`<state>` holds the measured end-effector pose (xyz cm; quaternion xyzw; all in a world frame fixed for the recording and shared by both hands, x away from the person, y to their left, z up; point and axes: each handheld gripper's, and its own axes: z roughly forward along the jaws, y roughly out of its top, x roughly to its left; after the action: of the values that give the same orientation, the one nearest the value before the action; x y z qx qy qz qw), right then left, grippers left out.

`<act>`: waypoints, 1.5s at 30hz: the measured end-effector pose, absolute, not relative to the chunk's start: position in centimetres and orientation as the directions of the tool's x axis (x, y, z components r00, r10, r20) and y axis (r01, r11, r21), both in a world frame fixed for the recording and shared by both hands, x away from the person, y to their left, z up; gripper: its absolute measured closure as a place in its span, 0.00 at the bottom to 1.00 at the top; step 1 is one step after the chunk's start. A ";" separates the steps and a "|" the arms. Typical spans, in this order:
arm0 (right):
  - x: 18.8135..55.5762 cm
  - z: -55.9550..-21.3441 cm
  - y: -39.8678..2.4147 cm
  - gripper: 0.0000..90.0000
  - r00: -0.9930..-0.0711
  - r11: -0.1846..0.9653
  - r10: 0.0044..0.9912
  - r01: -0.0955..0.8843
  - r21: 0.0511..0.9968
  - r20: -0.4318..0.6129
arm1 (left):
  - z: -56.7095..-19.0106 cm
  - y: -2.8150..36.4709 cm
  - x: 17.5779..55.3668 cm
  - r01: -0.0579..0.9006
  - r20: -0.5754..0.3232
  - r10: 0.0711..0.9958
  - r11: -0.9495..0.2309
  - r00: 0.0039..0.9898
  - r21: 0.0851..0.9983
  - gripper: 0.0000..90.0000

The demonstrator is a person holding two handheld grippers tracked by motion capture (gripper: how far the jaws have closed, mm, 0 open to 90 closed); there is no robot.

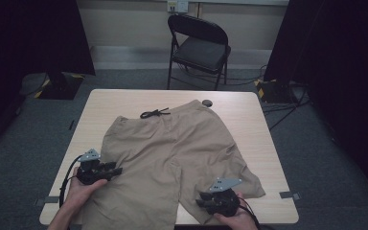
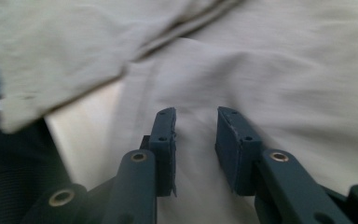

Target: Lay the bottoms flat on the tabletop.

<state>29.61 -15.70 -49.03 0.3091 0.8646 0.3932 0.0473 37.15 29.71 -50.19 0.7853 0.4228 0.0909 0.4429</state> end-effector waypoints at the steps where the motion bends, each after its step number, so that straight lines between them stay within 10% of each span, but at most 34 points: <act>1: 29.3 -49.1 -15.3 0.76 -0.818 0.508 0.551 0.485 0.712 0.165 | -50.2 29.8 37.2 0.585 -0.234 0.744 -0.251 0.626 0.771 0.60; 15: 26.4 -49.0 -12.5 0.75 -0.879 0.565 0.420 0.447 0.693 0.225 | -50.2 30.2 37.4 0.581 -0.215 0.755 -0.257 0.619 0.772 0.62; 26: 31.8 -45.7 -23.6 0.50 -0.608 0.319 0.787 0.552 0.770 0.110 | -50.2 30.3 37.4 0.579 -0.219 0.752 -0.254 0.622 0.774 0.62; 38: 32.6 -48.1 -29.4 0.43 -0.416 0.218 0.904 0.644 0.733 0.097 | -50.2 30.3 37.4 0.580 -0.219 0.750 -0.256 0.624 0.774 0.62; 45: 33.0 -48.7 -29.2 0.93 -0.428 0.208 0.893 0.662 0.720 0.135 | -50.2 30.3 37.4 0.580 -0.223 0.750 -0.252 0.622 0.774 0.62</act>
<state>32.97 -29.23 -48.71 0.5109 0.7612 0.3671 0.1575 37.44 30.34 -50.20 0.7852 0.4237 0.0962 0.4413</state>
